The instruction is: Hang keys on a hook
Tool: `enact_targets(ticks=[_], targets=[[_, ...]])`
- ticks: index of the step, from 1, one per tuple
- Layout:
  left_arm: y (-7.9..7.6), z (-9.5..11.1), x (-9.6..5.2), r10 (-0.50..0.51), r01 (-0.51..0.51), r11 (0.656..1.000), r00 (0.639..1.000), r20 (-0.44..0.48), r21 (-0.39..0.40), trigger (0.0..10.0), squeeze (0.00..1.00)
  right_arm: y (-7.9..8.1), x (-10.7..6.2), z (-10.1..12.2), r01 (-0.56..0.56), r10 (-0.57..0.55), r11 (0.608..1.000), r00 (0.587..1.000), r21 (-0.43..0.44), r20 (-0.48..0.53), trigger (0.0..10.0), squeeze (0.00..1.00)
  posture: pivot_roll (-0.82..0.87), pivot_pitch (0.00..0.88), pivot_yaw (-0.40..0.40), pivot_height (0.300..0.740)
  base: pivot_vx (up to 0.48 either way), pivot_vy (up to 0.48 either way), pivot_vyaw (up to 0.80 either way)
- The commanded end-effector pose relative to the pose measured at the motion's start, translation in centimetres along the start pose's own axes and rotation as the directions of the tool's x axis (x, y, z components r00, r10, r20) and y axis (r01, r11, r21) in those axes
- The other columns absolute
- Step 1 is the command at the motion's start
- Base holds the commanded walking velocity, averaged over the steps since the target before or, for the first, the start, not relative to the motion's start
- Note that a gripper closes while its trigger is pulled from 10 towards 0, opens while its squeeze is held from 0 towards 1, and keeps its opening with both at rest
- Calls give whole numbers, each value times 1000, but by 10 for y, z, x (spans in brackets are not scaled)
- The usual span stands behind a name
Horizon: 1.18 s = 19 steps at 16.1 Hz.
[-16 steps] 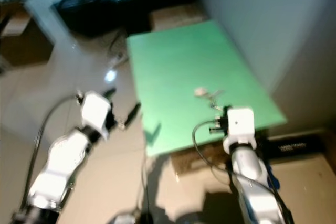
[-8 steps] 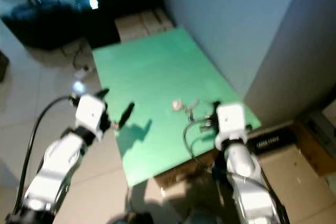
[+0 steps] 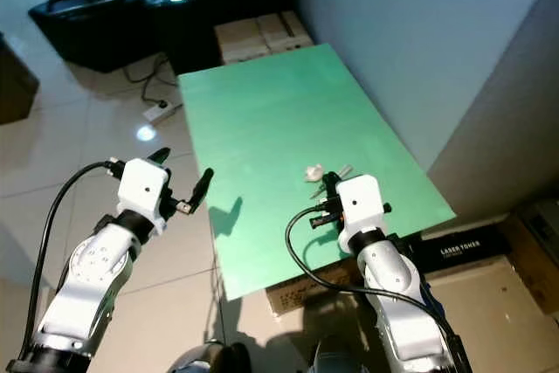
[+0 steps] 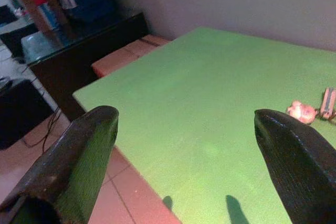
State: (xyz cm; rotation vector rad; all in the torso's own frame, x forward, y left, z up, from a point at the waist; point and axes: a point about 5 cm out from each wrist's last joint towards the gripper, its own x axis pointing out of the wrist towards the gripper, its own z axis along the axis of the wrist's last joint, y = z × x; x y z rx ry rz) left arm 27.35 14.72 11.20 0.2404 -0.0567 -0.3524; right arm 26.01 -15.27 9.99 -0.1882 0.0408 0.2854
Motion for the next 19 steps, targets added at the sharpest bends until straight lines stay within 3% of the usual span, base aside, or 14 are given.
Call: enact_targets(ticks=[1, 5, 7, 8, 13, 17, 18, 19], targets=[[2, -4, -6, 14, -14, 1000, 1000, -27, 1, 10000, 0, 2, 5, -2, -23, 23, 1000, 1000, -5, 7, 10000, 0, -118, 177, 74, 740, 0, 0, 0], [2, 1, -14, -20, 20, 1000, 1000, -12, 1, 10000, 0, 7, 19, -7, -81, 81, 997, 997, 13, 0, 10000, 0, -77, 199, 67, 740, 0, 0, 0], [-2, 7, -29, -273, 273, 962, 962, -12, -23, 10000, 0, 18, 37, -25, -172, 172, 985, 982, 5, -74, 10000, 0, -39, 219, 78, 740, 0, 0, 0], [-3, 8, -30, -300, 299, 954, 954, -14, -30, 10000, 0, 18, 38, -27, -178, 178, 984, 981, 0, -82, 10000, 0, -39, 219, 78, 740, 0, 0, 0], [-10, 13, -36, -387, 387, 922, 921, -41, 8, 10000, 0, 2, 48, -53, -110, 74, 983, 969, -146, -234, 10000, 0, -8, 233, 107, 740, 0, 0, 0], [-10, 14, -34, -409, 409, 912, 911, -46, 4, 10000, 0, -12, 44, -54, -85, 17, 950, 975, -301, -220, 10000, 0, -14, 239, 124, 740, 0, 0, 0], [-9, 13, -34, -413, 413, 911, 910, -48, 4, 10000, 0, -22, 41, -53, -54, -22, 929, 979, -365, -202, 10000, 0, -18, 241, 131, 740, 0, 0, 0], [-9, 13, -34, -414, 414, 910, 909, -49, 4, 10000, 0, -24, 40, -53, -52, -27, 925, 979, -377, -202, 10000, 0, -18, 241, 131, 740, 0, 0, 0]])
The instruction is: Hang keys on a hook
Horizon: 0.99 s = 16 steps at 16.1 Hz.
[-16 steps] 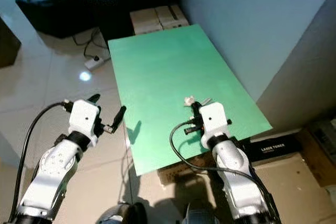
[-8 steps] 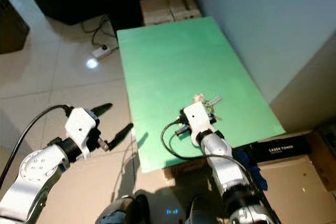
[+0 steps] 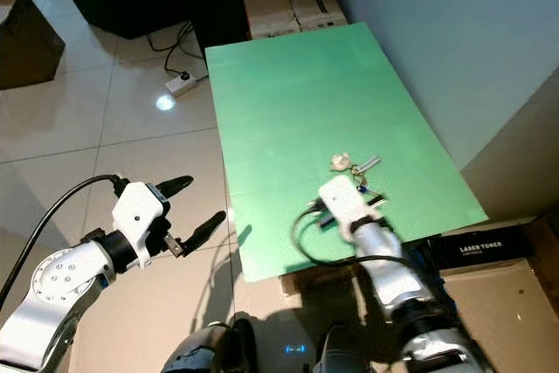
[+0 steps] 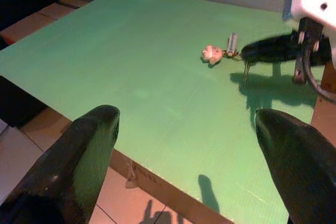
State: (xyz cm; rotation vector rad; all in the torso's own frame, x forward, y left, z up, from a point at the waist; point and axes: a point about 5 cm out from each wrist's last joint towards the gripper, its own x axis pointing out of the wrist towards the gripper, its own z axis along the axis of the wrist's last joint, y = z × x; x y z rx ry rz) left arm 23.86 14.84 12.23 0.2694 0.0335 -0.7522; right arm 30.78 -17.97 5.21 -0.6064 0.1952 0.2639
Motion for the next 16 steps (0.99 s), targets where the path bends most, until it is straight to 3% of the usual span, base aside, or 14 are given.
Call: enact_targets(ticks=[1, 6, 13, 16], targets=[[-2, 0, 0, -25, 25, 1000, 1000, -5, 3, 10000, 0, 4, -2, -5, 2, -3, 997, 1000, -71, -16, 10000, 0, -17, 242, 134, 740, 0, 0, 0], [0, 0, -2, -33, 33, 999, 999, -12, 10, 10000, 0, 1, -2, -11, 51, -58, 982, 998, -182, -33, 10000, 0, -9, 238, 137, 740, 0, 0, 0], [-1, -1, -2, -34, 35, 999, 999, -14, 18, 10000, 0, 35, 1, -1, -74, 77, 987, 997, -142, 11, 10000, 0, -11, 229, 125, 740, 0, 0, 0], [-5, -1, -2, -42, 42, 999, 999, -12, 16, 10000, 0, 50, -2, -7, -110, 108, 987, 994, -122, -21, 10000, 0, -14, 217, 119, 740, 0, 0, 0]])
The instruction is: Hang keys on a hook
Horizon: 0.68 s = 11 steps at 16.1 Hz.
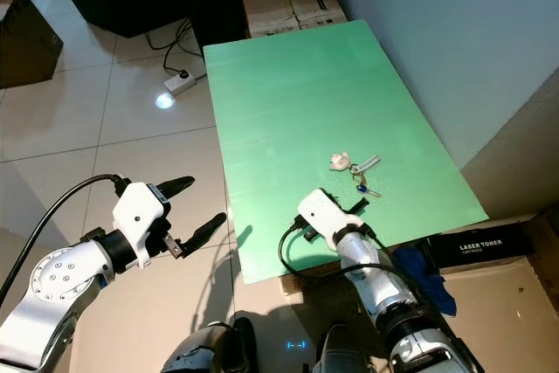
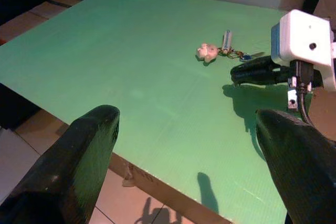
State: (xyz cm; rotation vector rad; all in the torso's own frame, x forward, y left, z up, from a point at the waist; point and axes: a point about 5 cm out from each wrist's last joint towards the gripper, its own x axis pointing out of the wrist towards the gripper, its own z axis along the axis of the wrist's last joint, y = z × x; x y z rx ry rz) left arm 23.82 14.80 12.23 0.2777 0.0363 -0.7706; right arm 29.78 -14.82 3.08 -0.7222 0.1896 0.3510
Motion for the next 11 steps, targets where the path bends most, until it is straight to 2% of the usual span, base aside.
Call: enact_targets(ticks=[1, 3, 4, 5, 11], targets=[[-5, -2, -2, -26, 26, 1000, 1000, -9, 10, 10000, 0, 16, -5, -8, -50, 51, 999, 998, 5, -41, 10000, 0, -14, 217, 119, 740, 0, 0, 0], [-5, -2, -1, -28, 28, 1000, 1000, -9, 13, 10000, 0, 17, -6, -12, -53, 55, 998, 996, 29, -66, 10000, 0, -14, 212, 121, 740, 0, 0, 0], [-5, -2, -1, -29, 30, 999, 1000, -9, 14, 10000, 0, 17, -6, -13, -48, 50, 998, 996, 31, -74, 10000, 792, -14, 212, 122, 740, 0, 0, 0], [-5, -2, -1, -31, 31, 999, 999, -8, 16, 10000, 0, 16, -7, -15, -41, 44, 998, 996, 36, -78, 10000, 1000, -15, 211, 123, 740, 0, 0, 0], [-7, 0, -1, -37, 37, 999, 999, -1, 19, 10000, 0, 12, -11, -23, 8, -2, 998, 994, 60, -109, 10000, 1000, -11, 213, 126, 740, 0, 0, 0]])
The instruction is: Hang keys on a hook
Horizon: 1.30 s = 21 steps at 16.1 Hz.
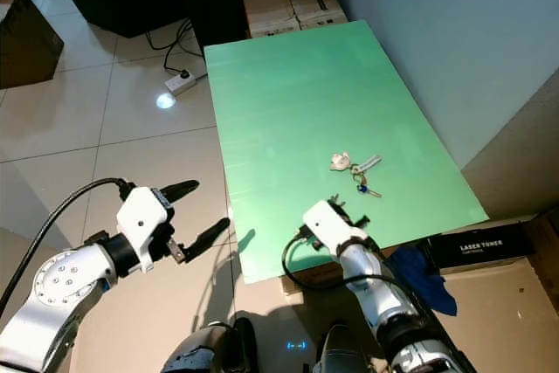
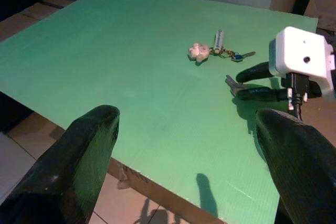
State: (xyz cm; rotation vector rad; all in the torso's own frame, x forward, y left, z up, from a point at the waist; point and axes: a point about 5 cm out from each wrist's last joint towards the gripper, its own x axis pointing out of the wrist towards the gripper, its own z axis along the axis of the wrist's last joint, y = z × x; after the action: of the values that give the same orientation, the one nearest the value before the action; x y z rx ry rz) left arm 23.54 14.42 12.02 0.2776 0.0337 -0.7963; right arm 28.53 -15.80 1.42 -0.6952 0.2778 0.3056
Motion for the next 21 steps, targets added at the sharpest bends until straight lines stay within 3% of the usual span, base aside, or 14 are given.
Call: enact_targets(ticks=[1, 2, 4, 6, 8, 10, 11, 17, 21], targets=[[-2, 1, -2, -12, 12, 1000, 1000, -6, 18, 10000, 0, 4, -3, -5, 8, -7, 1000, 1000, 26, -25, 10000, 1000, -10, 215, 126, 740, 0, 0, 0], [-1, 1, -2, -12, 13, 1000, 1000, -6, 19, 10000, 0, 3, -4, -6, 34, -33, 999, 999, 41, -23, 10000, 1000, -10, 215, 127, 740, 0, 0, 0], [0, 1, -3, -12, 12, 1000, 1000, -6, 25, 10000, 0, -4, -12, 15, 119, -145, 981, 975, 152, 169, 10000, 1000, -4, 219, 132, 740, 0, 0, 0], [0, 1, -3, -12, 12, 1000, 1000, -7, 27, 10000, 0, -2, -17, 25, 116, -155, 980, 954, 162, 257, 10000, 1000, -3, 219, 135, 740, 0, 0, 0], [1, 1, -4, -15, 15, 999, 1000, -8, 29, 10000, 0, 9, -20, 26, 105, -146, 981, 956, 165, 255, 10000, 1000, -1, 221, 141, 740, 0, 0, 0], [2, 1, -4, -26, 27, 999, 1000, -12, 34, 10000, 0, 25, -22, 19, 108, -179, 922, 970, 373, 162, 10000, 1000, 3, 222, 149, 740, 0, 0, 0], [2, 2, -4, -29, 29, 999, 1000, -13, 35, 10000, 0, 28, -23, 17, 111, -188, 903, 971, 415, 150, 10000, 0, 6, 223, 152, 740, 0, 0, 0], [1, 4, -4, -47, 47, 998, 999, -13, 39, 10000, 0, 37, -31, 1, 204, -253, 848, 967, 489, 36, 10000, 0, 10, 230, 163, 740, 0, 0, 0], [0, 4, -4, -56, 56, 998, 998, -14, 40, 10000, 0, 46, -29, -2, 160, -200, 836, 980, 524, 19, 10000, 0, 16, 236, 167, 740, 0, 0, 0]])
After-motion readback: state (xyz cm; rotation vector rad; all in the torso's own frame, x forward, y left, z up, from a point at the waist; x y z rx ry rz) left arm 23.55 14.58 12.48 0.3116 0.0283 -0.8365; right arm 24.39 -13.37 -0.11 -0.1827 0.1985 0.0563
